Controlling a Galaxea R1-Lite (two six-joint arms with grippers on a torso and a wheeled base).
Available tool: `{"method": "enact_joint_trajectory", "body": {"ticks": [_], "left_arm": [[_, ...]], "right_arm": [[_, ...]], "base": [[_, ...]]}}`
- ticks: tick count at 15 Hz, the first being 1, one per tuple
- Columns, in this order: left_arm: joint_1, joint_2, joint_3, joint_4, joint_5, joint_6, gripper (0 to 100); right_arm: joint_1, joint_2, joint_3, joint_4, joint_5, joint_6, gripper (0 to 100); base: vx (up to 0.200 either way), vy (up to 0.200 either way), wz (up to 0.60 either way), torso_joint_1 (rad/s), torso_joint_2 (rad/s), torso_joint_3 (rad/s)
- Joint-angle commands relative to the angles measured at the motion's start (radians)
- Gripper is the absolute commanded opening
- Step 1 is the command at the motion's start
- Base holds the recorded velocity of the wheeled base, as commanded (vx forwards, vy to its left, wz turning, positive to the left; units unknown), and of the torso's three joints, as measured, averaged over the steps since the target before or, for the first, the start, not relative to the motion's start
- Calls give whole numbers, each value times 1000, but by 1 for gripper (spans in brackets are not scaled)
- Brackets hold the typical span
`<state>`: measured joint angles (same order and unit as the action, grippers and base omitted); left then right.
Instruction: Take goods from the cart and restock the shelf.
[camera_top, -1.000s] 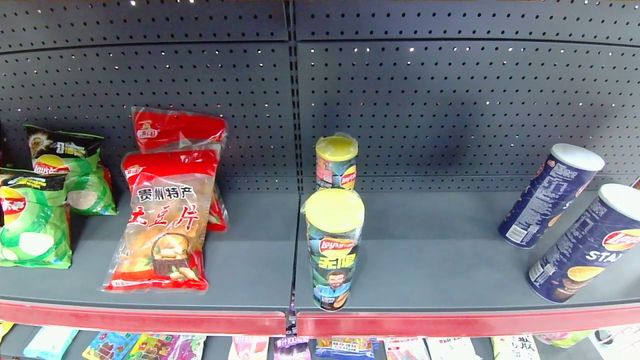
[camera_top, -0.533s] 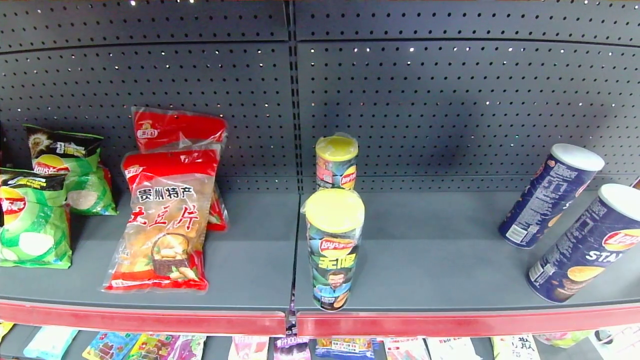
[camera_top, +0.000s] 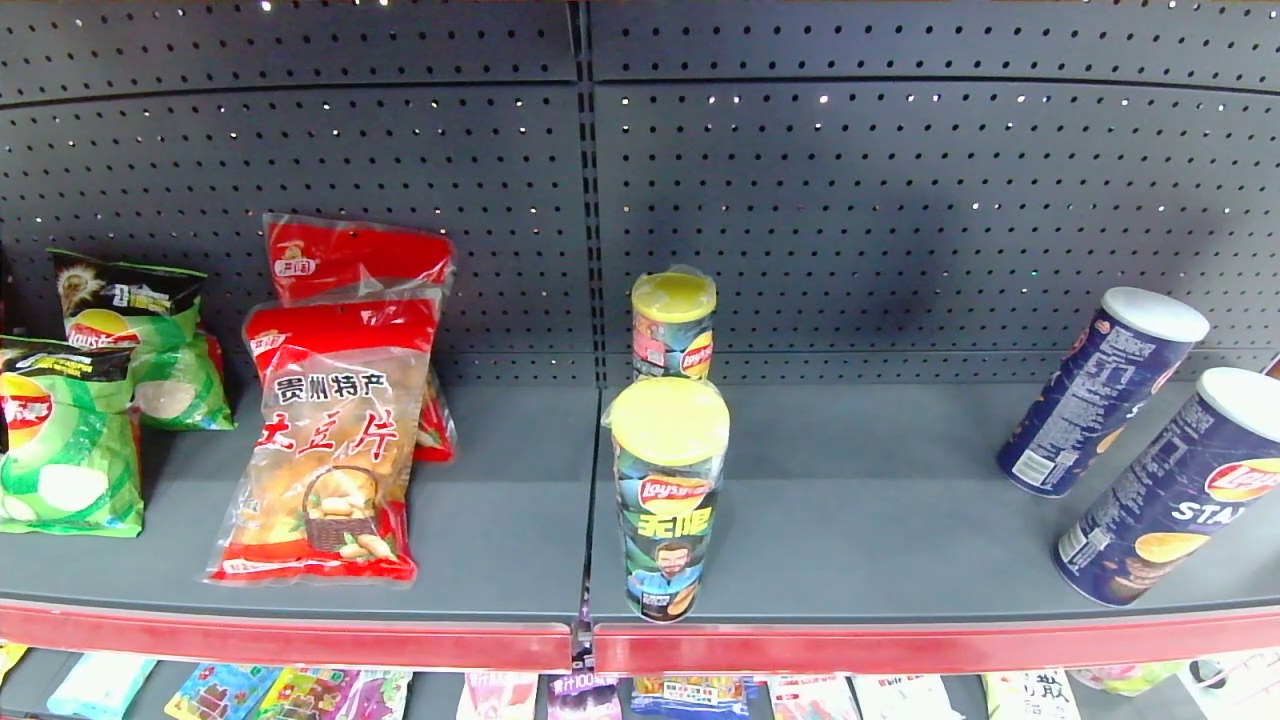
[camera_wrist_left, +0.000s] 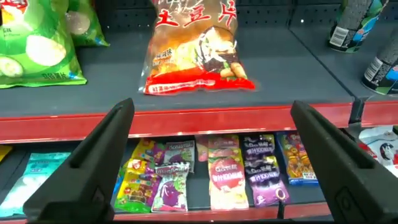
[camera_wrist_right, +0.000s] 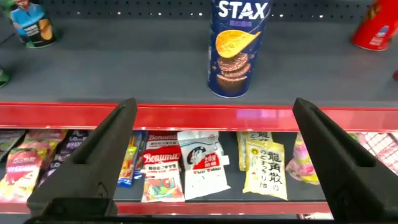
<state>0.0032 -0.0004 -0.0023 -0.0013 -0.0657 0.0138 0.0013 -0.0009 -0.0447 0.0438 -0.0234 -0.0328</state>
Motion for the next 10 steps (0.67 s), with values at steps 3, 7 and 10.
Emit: {"method": "enact_joint_trajectory", "body": {"ticks": [3, 7, 10], "left_arm": [[0, 0, 1, 0, 0, 2, 100], [0, 0, 1, 0, 0, 2, 100], [0, 0, 1, 0, 1, -2, 100]], "right_arm": [[3, 25, 3, 1, 28, -1, 100], [3, 2, 45, -48, 43, -3, 100], [3, 2, 45, -48, 42, 20, 100]], "base": [[0, 0, 0, 0, 0, 0], [0, 0, 0, 0, 0, 0], [-200, 0, 0, 12, 2, 4]]}}
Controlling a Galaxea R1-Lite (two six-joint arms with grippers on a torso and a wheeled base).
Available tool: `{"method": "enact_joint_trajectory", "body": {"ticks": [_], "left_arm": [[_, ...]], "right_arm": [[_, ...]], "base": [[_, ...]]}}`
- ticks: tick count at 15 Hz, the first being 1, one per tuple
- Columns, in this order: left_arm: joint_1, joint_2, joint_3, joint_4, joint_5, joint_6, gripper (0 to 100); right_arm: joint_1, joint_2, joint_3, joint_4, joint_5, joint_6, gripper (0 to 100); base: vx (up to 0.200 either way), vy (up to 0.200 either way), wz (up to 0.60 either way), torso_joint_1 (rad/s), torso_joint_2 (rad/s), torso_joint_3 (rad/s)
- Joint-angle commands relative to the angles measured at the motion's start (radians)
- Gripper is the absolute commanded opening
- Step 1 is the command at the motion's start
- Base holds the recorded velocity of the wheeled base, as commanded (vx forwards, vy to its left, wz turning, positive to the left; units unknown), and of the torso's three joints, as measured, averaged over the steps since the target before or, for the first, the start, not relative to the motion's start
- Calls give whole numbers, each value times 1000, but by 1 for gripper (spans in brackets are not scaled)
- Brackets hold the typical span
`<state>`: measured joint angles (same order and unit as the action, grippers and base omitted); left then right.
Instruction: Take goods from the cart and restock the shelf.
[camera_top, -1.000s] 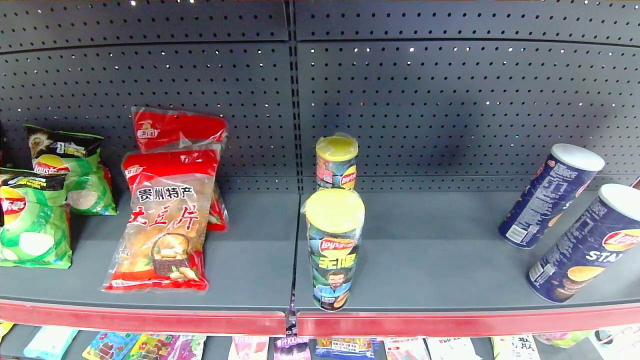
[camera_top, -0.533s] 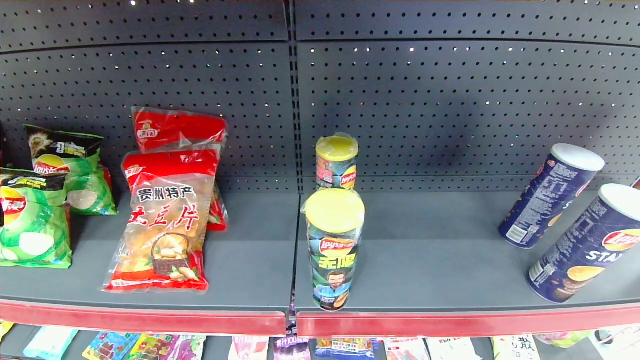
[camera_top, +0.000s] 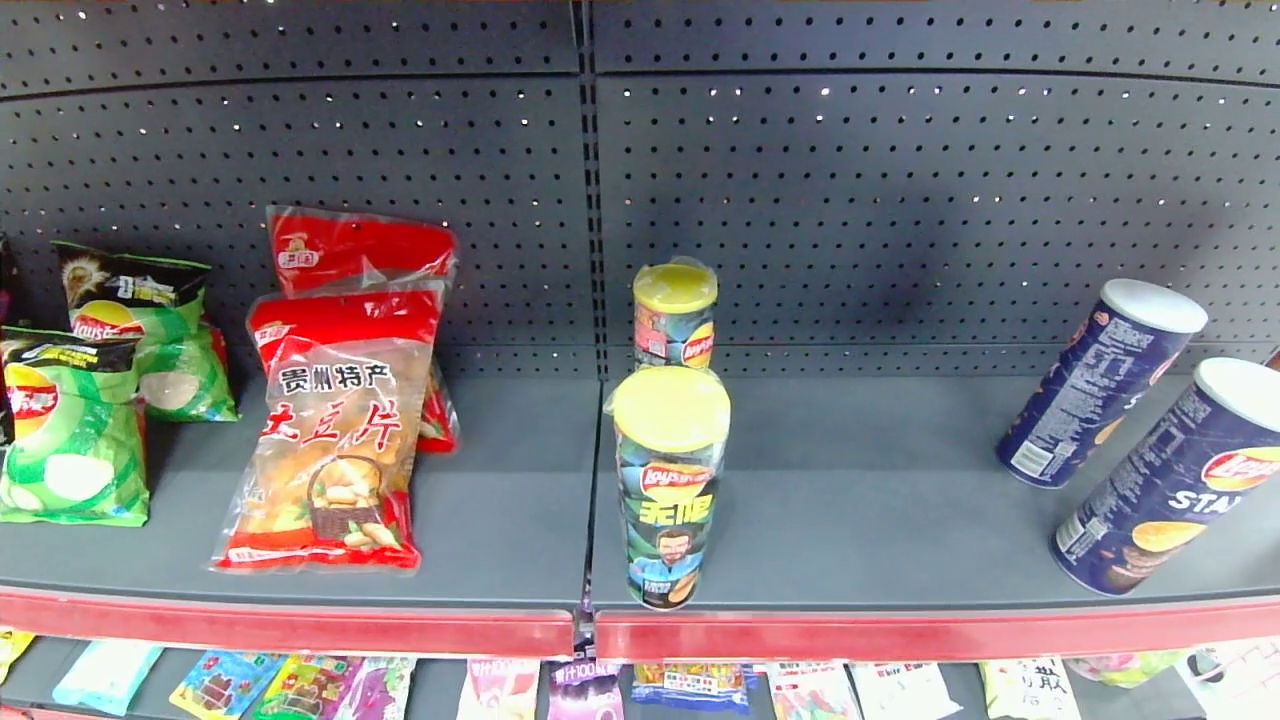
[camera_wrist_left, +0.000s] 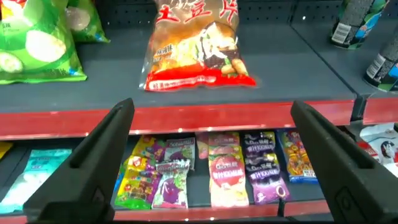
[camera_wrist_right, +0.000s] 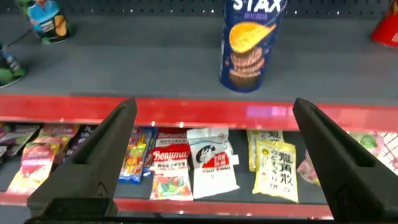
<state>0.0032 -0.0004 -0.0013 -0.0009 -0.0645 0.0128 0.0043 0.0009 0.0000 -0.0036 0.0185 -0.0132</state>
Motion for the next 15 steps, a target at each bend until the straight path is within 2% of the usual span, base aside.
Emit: {"method": "enact_joint_trajectory", "body": {"ticks": [1, 3, 6, 15], "left_arm": [[1, 0, 1, -1, 0, 0, 100], [0, 0, 0, -1, 0, 0, 100], [1, 0, 0, -1, -1, 0, 100], [0, 0, 0, -1, 0, 1, 100]], "right_arm": [[-1, 1, 0, -1, 0, 2, 100], [0, 1, 0, -1, 0, 1, 100], [0, 1, 0, -1, 0, 1, 100], [0, 1, 0, -1, 0, 1, 100]], "base": [[-200, 0, 0, 2, 2, 2], [-200, 0, 0, -5, -2, 5], [0, 0, 0, 0, 0, 0], [0, -200, 0, 7, 3, 4]]}}
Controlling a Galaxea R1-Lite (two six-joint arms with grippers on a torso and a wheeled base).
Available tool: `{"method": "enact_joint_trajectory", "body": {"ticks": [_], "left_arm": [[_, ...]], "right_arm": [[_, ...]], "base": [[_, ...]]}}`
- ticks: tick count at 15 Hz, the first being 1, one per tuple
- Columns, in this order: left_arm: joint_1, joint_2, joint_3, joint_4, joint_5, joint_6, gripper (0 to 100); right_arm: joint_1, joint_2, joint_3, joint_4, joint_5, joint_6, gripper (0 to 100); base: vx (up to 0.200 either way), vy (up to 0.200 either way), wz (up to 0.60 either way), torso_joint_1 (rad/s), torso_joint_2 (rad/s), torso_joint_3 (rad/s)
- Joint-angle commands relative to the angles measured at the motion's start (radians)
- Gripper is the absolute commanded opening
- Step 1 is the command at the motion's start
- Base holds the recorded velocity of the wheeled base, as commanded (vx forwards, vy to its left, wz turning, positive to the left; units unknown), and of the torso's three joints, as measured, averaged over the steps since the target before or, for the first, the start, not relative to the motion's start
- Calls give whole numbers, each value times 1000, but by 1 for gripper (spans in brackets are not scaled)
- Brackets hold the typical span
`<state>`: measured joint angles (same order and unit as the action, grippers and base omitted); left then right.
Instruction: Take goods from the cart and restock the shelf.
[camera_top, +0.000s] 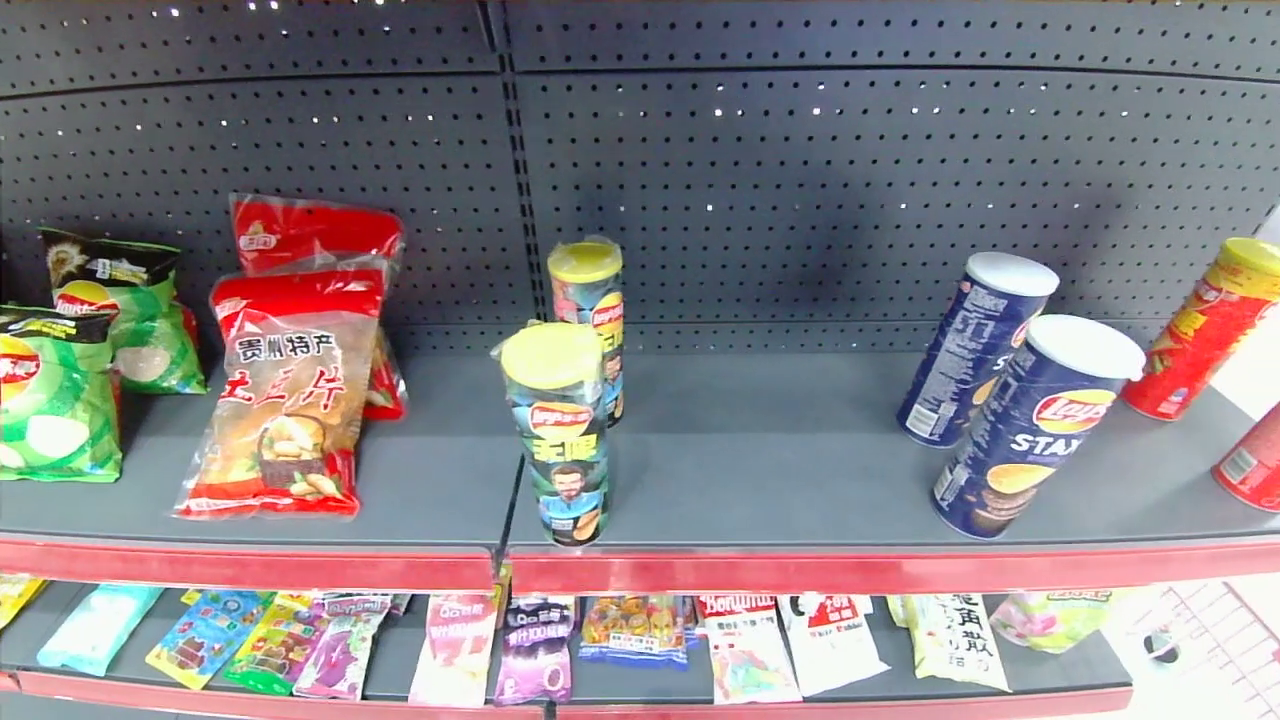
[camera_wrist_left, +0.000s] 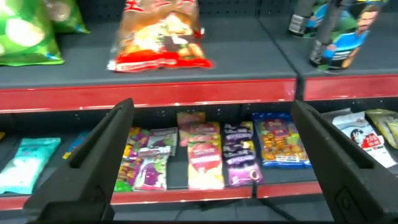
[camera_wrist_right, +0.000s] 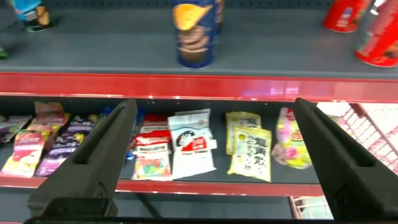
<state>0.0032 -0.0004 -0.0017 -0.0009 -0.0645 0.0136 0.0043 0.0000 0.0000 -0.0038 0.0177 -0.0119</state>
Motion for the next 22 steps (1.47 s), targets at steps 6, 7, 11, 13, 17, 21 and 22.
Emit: {"method": "enact_joint_trajectory", "body": {"ticks": [6, 7, 11, 13, 17, 21, 22], "left_arm": [[1, 0, 0, -1, 0, 0, 100], [1, 0, 0, -1, 0, 0, 100], [1, 0, 0, -1, 0, 2, 100], [0, 0, 0, -1, 0, 2, 100], [0, 0, 0, -1, 0, 2, 100], [0, 0, 0, -1, 0, 2, 100], [0, 0, 0, -1, 0, 2, 100]], "right_arm": [[-1, 2, 0, -1, 1, 1, 100], [0, 2, 0, -1, 1, 1, 100], [0, 2, 0, -1, 1, 3, 100], [0, 2, 0, -1, 1, 3, 100], [0, 2, 0, -1, 1, 3, 100], [0, 2, 0, 1, -1, 3, 100], [0, 2, 0, 1, -1, 3, 100]], "base": [[0, -200, 0, 2, 2, 0], [0, -200, 0, -2, 2, 2], [0, -200, 0, 2, 0, 0], [0, -200, 0, 0, 2, 5], [0, -200, 0, 4, 5, 1], [0, -200, 0, 1, 5, 1], [0, -200, 0, 7, 2, -2]]}}
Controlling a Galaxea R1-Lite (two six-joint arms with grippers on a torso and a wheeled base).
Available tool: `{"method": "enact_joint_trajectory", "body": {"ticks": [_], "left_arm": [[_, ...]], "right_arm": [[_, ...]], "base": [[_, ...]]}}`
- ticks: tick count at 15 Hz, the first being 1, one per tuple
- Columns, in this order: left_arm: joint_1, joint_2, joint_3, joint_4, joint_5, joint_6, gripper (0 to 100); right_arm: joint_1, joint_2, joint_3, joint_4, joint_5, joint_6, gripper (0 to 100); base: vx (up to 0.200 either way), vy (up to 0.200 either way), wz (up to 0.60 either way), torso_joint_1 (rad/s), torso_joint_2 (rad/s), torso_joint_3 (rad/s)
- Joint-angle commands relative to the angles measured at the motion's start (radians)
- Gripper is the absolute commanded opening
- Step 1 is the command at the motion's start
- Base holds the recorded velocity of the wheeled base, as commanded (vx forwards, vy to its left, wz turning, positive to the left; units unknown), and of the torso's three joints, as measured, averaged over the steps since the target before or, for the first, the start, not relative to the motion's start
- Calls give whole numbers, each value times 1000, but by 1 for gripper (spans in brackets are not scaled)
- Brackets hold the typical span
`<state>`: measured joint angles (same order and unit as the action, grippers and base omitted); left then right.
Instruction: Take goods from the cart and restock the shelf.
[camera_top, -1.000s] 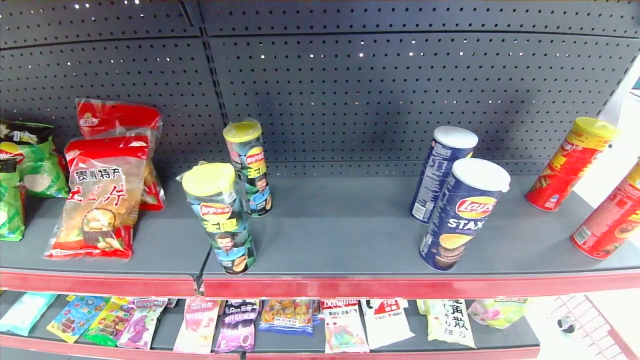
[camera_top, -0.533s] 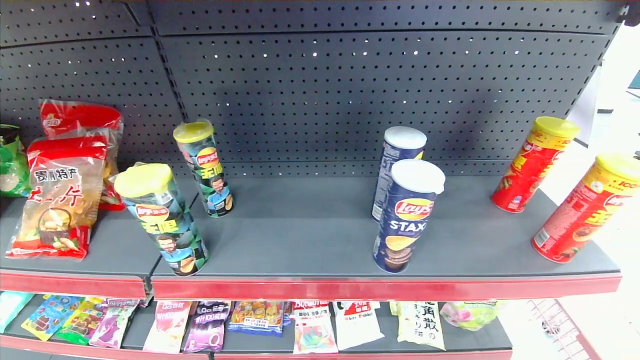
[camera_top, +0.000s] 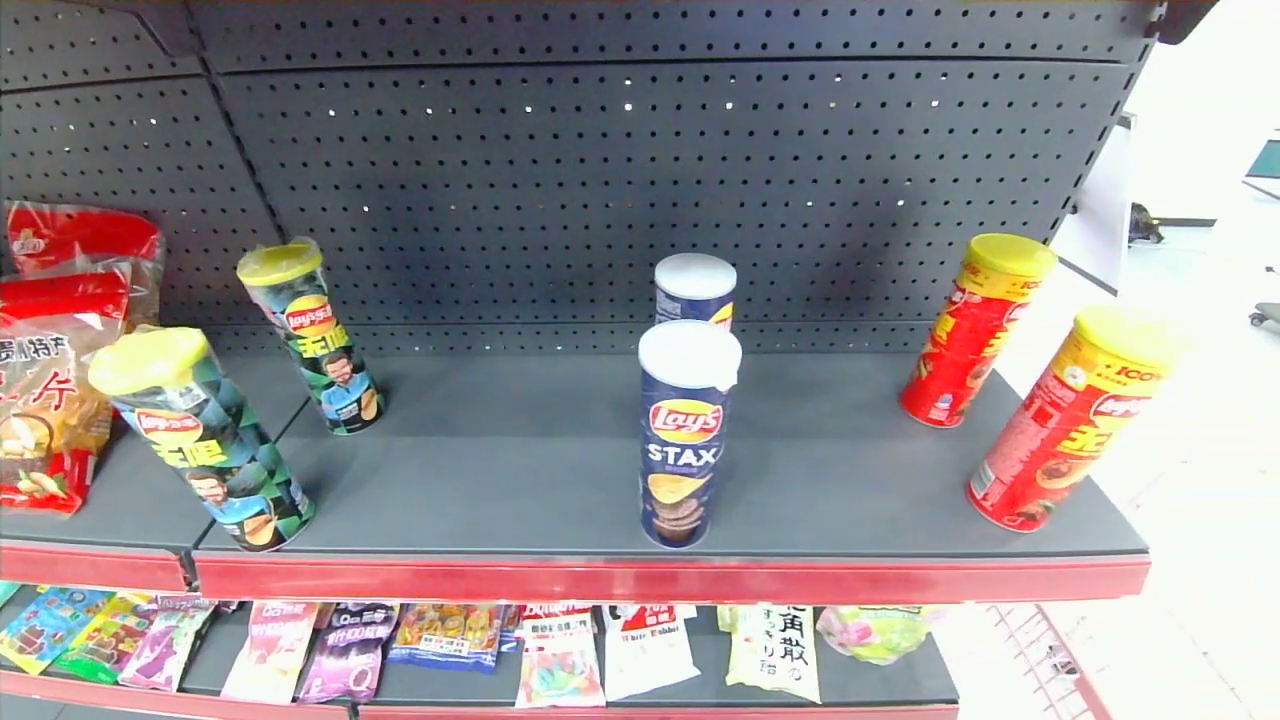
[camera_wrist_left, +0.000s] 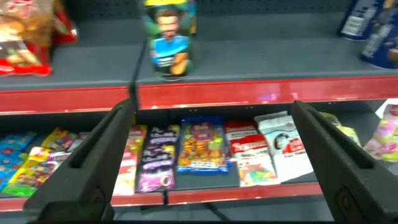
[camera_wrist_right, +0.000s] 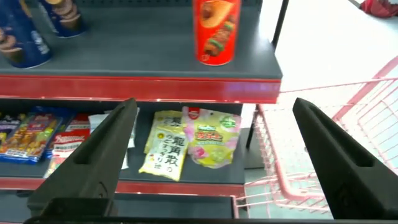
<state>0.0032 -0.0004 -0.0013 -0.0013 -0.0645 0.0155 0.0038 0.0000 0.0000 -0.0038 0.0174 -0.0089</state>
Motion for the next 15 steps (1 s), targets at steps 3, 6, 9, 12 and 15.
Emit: {"method": "enact_joint_trajectory", "body": {"ticks": [3, 6, 9, 12, 15], "left_arm": [[0, 0, 1, 1, 0, -2, 100], [0, 0, 1, 0, 0, -2, 100], [0, 0, 1, 1, 0, -3, 100], [1, 0, 1, 0, 0, -3, 100], [0, 0, 1, 1, 0, -5, 100]], "right_arm": [[1, 2, 0, -1, -1, 0, 100], [1, 2, 0, 1, -1, 0, 100], [1, 2, 0, 1, -1, 0, 100], [1, 2, 0, -1, -1, 0, 100], [1, 2, 0, 1, -1, -2, 100]], "base": [[0, 0, 0, 0, 0, 0], [0, 0, 0, 0, 0, 0], [0, 0, 0, 0, 0, 0], [0, 0, 0, 0, 0, 0], [200, 0, 0, -4, -1, 2]]}}
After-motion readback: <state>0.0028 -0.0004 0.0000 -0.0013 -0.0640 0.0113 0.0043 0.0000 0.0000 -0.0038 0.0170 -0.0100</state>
